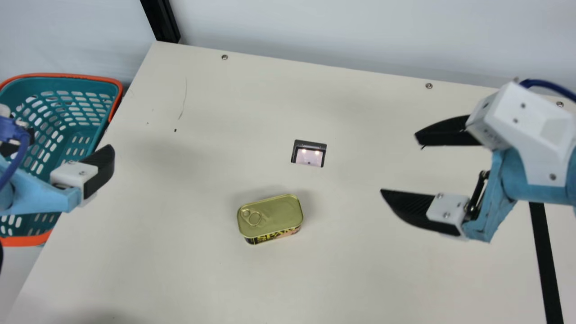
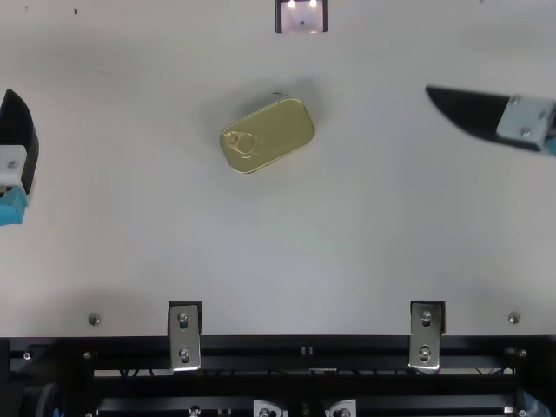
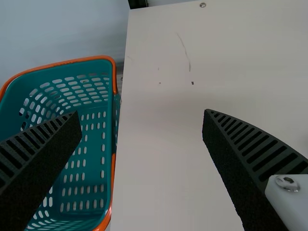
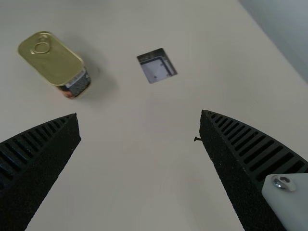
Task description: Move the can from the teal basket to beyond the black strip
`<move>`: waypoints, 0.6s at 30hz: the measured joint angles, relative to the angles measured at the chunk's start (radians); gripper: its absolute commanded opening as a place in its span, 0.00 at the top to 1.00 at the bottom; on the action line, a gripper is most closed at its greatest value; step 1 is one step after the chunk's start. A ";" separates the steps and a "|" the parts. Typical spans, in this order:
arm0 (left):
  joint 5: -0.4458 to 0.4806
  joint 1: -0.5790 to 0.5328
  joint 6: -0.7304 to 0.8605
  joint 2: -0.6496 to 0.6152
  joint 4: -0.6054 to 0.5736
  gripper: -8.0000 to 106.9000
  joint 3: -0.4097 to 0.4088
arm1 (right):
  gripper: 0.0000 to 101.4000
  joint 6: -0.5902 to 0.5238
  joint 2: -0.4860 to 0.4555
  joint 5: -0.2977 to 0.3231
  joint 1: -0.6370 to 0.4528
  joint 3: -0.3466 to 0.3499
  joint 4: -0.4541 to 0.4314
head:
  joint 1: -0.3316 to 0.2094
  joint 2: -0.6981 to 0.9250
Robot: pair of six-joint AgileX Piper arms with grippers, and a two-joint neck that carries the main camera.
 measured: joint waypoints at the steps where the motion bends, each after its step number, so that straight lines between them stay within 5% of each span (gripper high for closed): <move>1: 0.000 0.000 0.000 0.000 0.000 0.15 0.000 | 0.00 -0.012 0.005 0.002 0.002 0.006 0.000 | -0.010 0.000; 8: 0.000 0.000 0.000 0.000 0.000 0.15 0.000 | 0.00 -0.076 0.028 0.051 0.028 0.060 -0.029 | -0.010 0.000; 18: 0.000 0.000 0.000 0.000 0.000 0.15 0.000 | 0.00 -0.110 0.031 0.020 0.036 0.090 -0.053 | -0.010 0.000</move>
